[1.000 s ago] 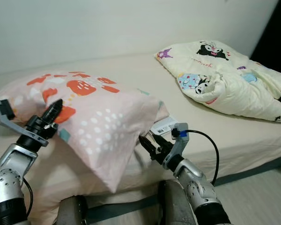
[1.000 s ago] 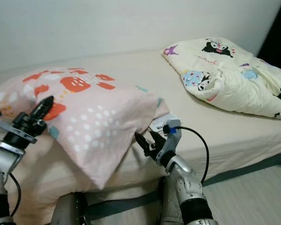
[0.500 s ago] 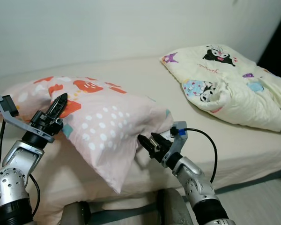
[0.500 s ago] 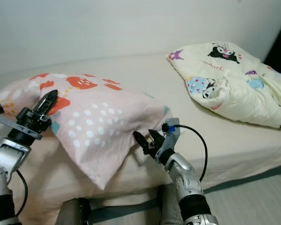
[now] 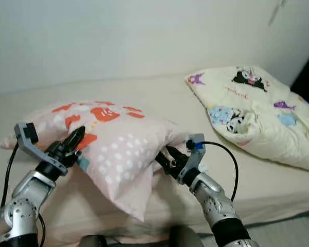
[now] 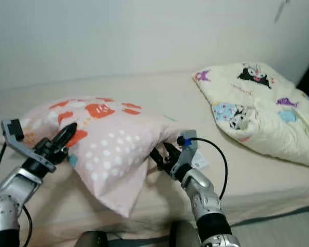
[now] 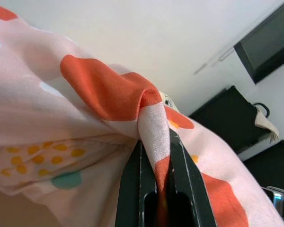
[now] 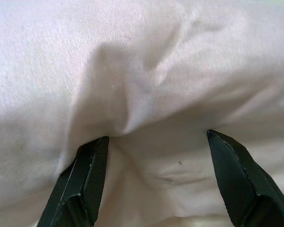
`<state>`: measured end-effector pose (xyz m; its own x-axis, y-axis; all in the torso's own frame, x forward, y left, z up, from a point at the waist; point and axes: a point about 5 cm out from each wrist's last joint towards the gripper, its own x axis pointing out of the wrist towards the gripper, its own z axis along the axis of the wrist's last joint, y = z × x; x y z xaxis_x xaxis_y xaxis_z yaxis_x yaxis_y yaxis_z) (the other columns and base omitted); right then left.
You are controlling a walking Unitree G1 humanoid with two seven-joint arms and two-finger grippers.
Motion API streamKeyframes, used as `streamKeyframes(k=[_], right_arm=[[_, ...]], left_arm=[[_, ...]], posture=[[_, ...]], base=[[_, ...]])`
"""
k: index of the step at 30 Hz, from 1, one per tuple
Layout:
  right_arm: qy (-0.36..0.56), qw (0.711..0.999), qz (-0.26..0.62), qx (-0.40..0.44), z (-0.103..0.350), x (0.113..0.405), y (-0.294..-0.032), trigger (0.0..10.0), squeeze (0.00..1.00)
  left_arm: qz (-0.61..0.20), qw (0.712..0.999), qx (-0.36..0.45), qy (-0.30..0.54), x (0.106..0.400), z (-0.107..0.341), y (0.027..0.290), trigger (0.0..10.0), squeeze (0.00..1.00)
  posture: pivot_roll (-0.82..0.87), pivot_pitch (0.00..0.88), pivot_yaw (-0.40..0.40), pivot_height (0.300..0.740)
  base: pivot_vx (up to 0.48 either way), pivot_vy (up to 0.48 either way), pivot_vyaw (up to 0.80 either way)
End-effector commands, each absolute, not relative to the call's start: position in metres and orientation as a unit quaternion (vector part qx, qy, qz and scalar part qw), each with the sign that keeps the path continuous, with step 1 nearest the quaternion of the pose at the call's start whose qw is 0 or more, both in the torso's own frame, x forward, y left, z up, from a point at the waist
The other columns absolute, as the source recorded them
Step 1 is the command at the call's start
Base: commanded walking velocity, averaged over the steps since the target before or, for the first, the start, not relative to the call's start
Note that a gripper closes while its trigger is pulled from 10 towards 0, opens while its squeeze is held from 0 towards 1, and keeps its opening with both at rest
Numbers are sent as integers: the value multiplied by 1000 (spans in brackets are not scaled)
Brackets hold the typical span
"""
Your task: Clean up the room
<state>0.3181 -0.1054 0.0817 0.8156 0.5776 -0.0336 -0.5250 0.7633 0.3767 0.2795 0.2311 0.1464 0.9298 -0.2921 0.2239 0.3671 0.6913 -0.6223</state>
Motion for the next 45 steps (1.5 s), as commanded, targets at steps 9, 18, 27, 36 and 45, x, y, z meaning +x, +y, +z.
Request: streamKeyframes(k=[9, 18, 27, 36, 45], right_arm=[[81, 927, 334, 149, 77, 312, -92, 10000, 0], [86, 925, 342, 140, 73, 309, -86, 10000, 0], [102, 943, 306, 87, 60, 310, -97, 10000, 0], [94, 944, 305, 87, 63, 312, -97, 10000, 0], [86, 943, 309, 92, 63, 313, -93, 10000, 0]], left_arm=[[-167, 922, -347, -45, 276, 133, 224, 0, 0], [-152, 924, -349, -30, 277, 118, 210, 0, 0], [-159, 925, -346, 5, 285, 100, 172, 10000, 0], [-187, 922, -339, 22, 286, 96, 145, 10000, 0], [-140, 943, -301, 30, 295, 90, 161, 10000, 0]], posture=[[-28, 19, -14, 702], [-31, 16, -18, 731], [-21, 1, -33, 735], [-20, 0, -28, 735], [-14, 0, -25, 735]], base=[[0, 0, 0], [0, 0, 0], [0, 0, 176], [0, 0, 785], [0, 0, 776]])
